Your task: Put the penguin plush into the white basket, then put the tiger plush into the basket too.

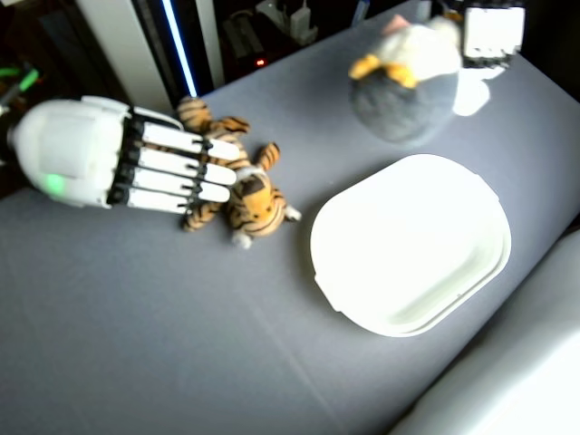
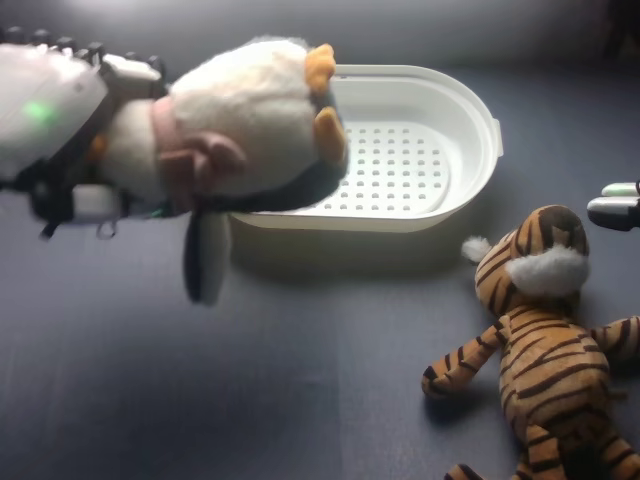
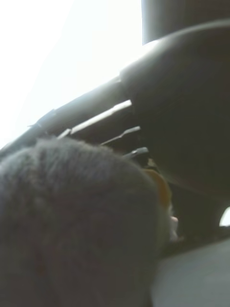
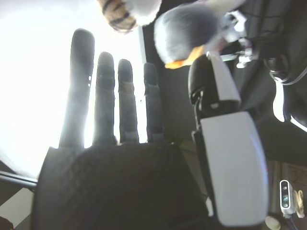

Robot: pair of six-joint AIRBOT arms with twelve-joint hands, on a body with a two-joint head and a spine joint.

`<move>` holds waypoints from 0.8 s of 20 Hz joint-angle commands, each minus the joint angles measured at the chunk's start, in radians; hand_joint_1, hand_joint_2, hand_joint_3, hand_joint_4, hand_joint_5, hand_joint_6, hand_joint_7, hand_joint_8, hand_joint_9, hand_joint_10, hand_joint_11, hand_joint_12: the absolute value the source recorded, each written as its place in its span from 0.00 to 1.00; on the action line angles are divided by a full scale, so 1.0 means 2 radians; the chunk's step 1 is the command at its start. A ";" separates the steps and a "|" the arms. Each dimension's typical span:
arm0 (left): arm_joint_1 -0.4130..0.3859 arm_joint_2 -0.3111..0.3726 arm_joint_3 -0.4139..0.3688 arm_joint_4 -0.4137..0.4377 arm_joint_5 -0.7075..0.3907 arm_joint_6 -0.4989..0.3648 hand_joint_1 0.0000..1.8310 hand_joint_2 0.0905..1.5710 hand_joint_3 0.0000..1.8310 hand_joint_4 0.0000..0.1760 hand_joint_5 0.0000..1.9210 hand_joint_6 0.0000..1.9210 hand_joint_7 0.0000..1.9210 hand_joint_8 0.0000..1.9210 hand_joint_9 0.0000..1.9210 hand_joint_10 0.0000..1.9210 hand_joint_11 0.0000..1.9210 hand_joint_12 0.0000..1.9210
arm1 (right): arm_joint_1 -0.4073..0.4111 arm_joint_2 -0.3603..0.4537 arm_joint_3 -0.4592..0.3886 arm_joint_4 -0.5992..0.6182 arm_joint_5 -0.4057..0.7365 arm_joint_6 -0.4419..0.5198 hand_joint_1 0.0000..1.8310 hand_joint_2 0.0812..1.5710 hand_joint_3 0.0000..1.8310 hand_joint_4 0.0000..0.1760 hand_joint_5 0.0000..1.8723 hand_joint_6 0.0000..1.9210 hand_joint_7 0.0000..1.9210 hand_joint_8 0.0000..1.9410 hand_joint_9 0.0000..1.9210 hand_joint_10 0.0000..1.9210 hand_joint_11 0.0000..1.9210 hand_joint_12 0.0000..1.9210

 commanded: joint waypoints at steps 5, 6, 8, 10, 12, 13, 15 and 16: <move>-0.071 -0.032 0.062 -0.007 0.052 0.000 0.76 0.66 0.00 0.00 0.51 0.50 0.55 0.38 0.54 0.53 0.49 0.52 | 0.004 -0.003 0.003 0.009 0.061 0.010 0.40 0.78 0.00 0.18 0.21 0.00 0.19 0.00 0.22 0.00 0.26 0.02; -0.077 -0.034 0.067 -0.010 0.060 0.005 0.76 0.67 0.00 0.00 0.51 0.51 0.55 0.37 0.54 0.54 0.49 0.51 | 0.004 -0.003 0.003 0.009 0.061 0.010 0.40 0.78 0.00 0.20 0.21 0.00 0.19 0.00 0.22 0.00 0.26 0.02; -0.086 -0.040 0.072 -0.014 0.069 0.018 0.71 0.64 0.00 0.00 0.40 0.18 0.42 0.21 0.44 0.27 0.40 0.40 | 0.004 -0.003 0.003 0.009 0.061 0.010 0.43 0.77 0.00 0.23 0.22 0.00 0.20 0.00 0.23 0.00 0.26 0.02; -0.086 -0.040 0.069 -0.015 0.065 0.024 0.57 0.57 0.00 0.67 0.21 0.01 0.21 0.01 0.24 0.02 0.18 0.28 | 0.004 -0.003 0.003 0.008 0.061 0.011 0.41 0.77 0.00 0.30 0.21 0.00 0.19 0.00 0.22 0.00 0.26 0.02; -0.083 -0.038 0.066 -0.017 0.065 0.031 0.55 0.56 0.00 0.87 0.16 0.00 0.16 0.00 0.19 0.00 0.12 0.29 | 0.004 -0.003 0.003 0.006 0.061 0.012 0.40 0.77 0.00 0.34 0.20 0.00 0.19 0.00 0.22 0.00 0.26 0.02; -0.082 -0.037 0.064 -0.017 0.062 0.031 0.55 0.54 0.00 0.99 0.12 0.00 0.12 0.00 0.13 0.00 0.01 0.35 | 0.004 -0.003 0.003 0.005 0.061 0.012 0.40 0.77 0.00 0.30 0.20 0.00 0.19 0.00 0.22 0.00 0.26 0.02; -0.074 -0.029 0.054 -0.017 0.046 0.031 0.54 0.54 0.00 1.00 0.10 0.00 0.10 0.00 0.10 0.00 0.00 0.29 | 0.004 -0.002 0.002 0.001 0.062 0.015 0.42 0.76 0.00 0.31 0.20 0.00 0.18 0.00 0.20 0.00 0.24 0.01; -0.068 -0.023 0.045 -0.015 0.035 0.031 0.54 0.54 0.00 1.00 0.09 0.00 0.10 0.00 0.10 0.00 0.00 0.31 | 0.004 -0.002 0.002 -0.002 0.064 0.017 0.42 0.76 0.00 0.24 0.20 0.00 0.18 0.00 0.21 0.00 0.24 0.01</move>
